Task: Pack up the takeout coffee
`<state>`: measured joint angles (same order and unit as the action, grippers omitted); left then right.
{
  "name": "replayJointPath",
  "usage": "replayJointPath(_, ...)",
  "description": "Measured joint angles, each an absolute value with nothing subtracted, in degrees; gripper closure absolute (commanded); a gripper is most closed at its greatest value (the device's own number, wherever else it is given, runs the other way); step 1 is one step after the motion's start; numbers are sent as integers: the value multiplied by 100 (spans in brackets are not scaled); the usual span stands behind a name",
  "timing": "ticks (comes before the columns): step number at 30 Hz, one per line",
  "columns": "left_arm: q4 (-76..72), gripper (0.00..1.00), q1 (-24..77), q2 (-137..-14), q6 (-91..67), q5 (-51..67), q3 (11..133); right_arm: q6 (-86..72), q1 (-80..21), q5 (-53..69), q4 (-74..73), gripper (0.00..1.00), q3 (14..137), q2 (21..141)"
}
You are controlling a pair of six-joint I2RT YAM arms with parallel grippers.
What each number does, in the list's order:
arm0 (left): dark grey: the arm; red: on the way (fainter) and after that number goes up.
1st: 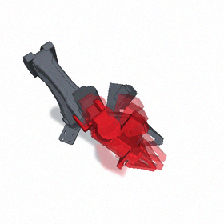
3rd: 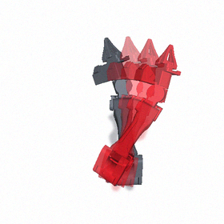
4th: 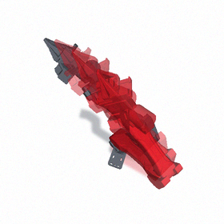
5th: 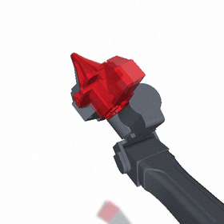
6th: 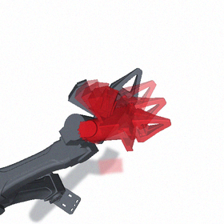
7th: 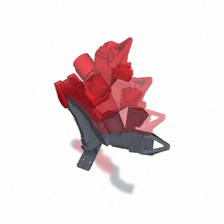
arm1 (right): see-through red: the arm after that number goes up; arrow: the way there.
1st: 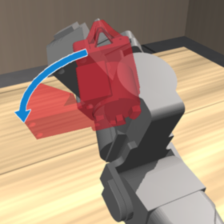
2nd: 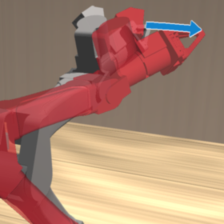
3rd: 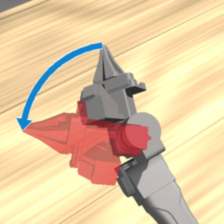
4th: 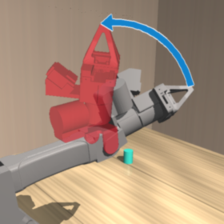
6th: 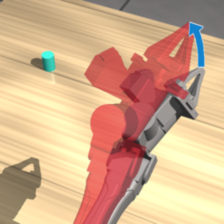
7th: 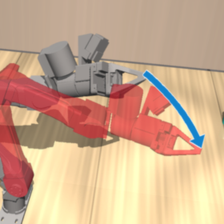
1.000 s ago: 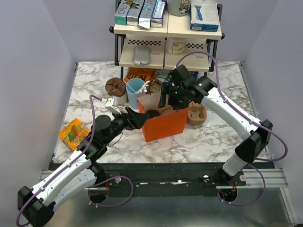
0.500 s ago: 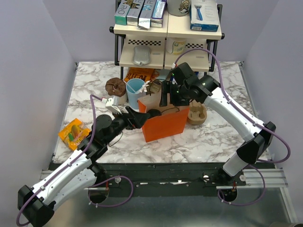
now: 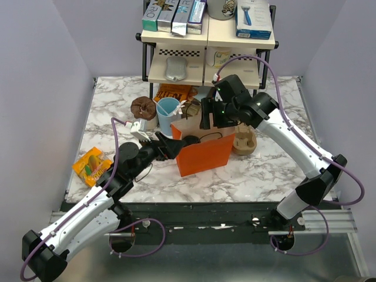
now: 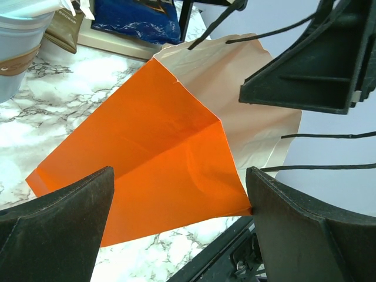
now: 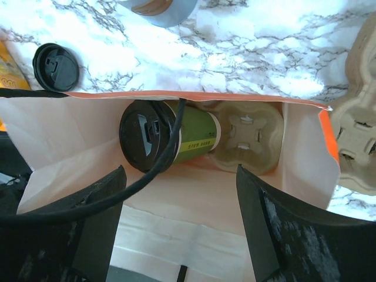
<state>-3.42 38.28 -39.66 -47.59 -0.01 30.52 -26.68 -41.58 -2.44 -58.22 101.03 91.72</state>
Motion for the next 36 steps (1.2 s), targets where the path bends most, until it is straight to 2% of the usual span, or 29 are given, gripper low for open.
replayJointPath(14, -196, 1, 3828, -3907, -4755, -80, 3124, -2528, -4158, -340, -4917, 16, 10073, 7977)
replayJointPath(17, -3, 1, 3828, -3844, -4696, -130, 3273, -2412, -4158, -338, -4390, 8, 9625, 7465)
replayJointPath(18, 89, 1, 3828, -3809, -4672, -163, 3345, -2381, -4158, -344, -4189, 3, 9393, 7262)
replayJointPath(21, 303, 1, 3828, -3673, -4595, -228, 3548, -2281, -4158, -419, -3632, 0, 8705, 6637)
replayJointPath(30, 1087, 1, 3828, -3422, -4265, -569, 4491, -2043, -4158, -1199, -2919, 0, 7885, 5400)
replayJointPath(36, 1966, 1, 3437, -4213, -4025, -1470, 5883, -1959, -4158, -1826, -3085, 0, 7859, 5177)
